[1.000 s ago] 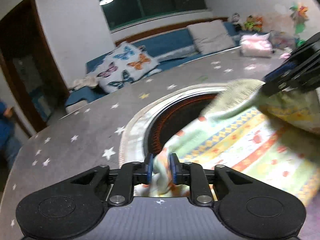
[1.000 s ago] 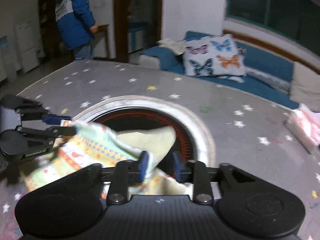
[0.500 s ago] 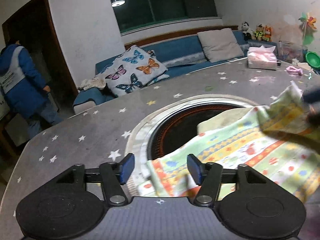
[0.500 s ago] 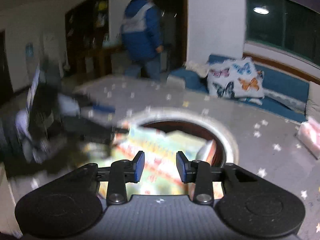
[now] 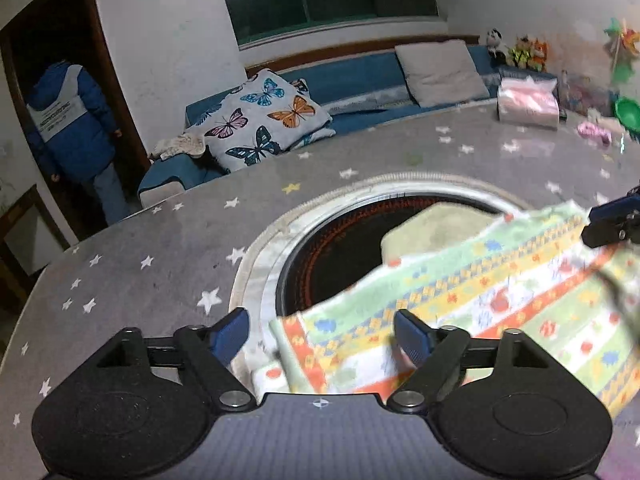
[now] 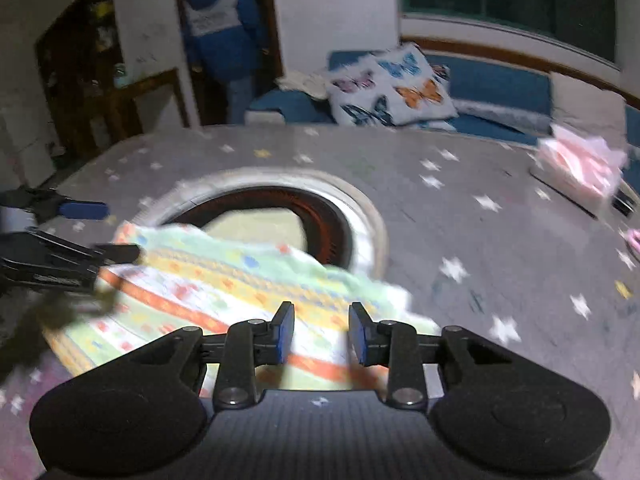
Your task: Fold clothes
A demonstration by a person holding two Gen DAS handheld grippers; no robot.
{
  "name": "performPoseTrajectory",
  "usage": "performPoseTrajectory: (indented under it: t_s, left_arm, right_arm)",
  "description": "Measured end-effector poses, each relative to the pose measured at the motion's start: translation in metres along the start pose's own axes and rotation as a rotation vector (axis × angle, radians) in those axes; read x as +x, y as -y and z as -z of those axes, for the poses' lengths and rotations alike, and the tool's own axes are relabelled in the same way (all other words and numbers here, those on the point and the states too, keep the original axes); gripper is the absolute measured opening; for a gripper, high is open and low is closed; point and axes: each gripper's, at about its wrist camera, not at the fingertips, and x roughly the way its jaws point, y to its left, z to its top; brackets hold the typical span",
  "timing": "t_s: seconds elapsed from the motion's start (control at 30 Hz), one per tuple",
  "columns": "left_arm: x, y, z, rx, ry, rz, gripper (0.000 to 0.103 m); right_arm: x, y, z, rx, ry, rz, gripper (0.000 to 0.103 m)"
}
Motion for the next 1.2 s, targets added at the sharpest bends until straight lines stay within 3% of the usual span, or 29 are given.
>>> performPoseTrajectory:
  t_s: [0.13, 0.33, 0.47, 0.63, 0.93, 1.2]
  left_arm:
    - [0.011, 0.013, -0.012, 0.017, -0.007, 0.020, 0.089]
    - [0.049, 0.015, -0.018, 0.001, -0.097, -0.011, 0.091]
    - [0.051, 0.013, -0.015, -0.026, -0.097, -0.011, 0.095]
    - [0.028, 0.011, -0.008, -0.015, -0.063, -0.016, 0.094]
    - [-0.024, 0.011, 0.028, 0.000, -0.011, -0.073, 0.099]
    - [-0.049, 0.012, 0.061, 0.003, 0.013, -0.149, 0.100]
  right_arm:
    - [0.024, -0.015, -0.013, -0.015, -0.010, -0.037, 0.030]
    - [0.061, -0.022, -0.015, -0.032, -0.041, -0.025, 0.030]
    - [0.054, -0.032, -0.015, -0.063, -0.040, -0.037, 0.030]
    - [0.038, -0.046, -0.013, -0.110, -0.036, -0.060, 0.035]
    - [0.008, -0.096, 0.020, -0.244, -0.058, -0.137, 0.037]
    - [-0.006, -0.107, 0.043, -0.254, -0.053, -0.151, 0.043]
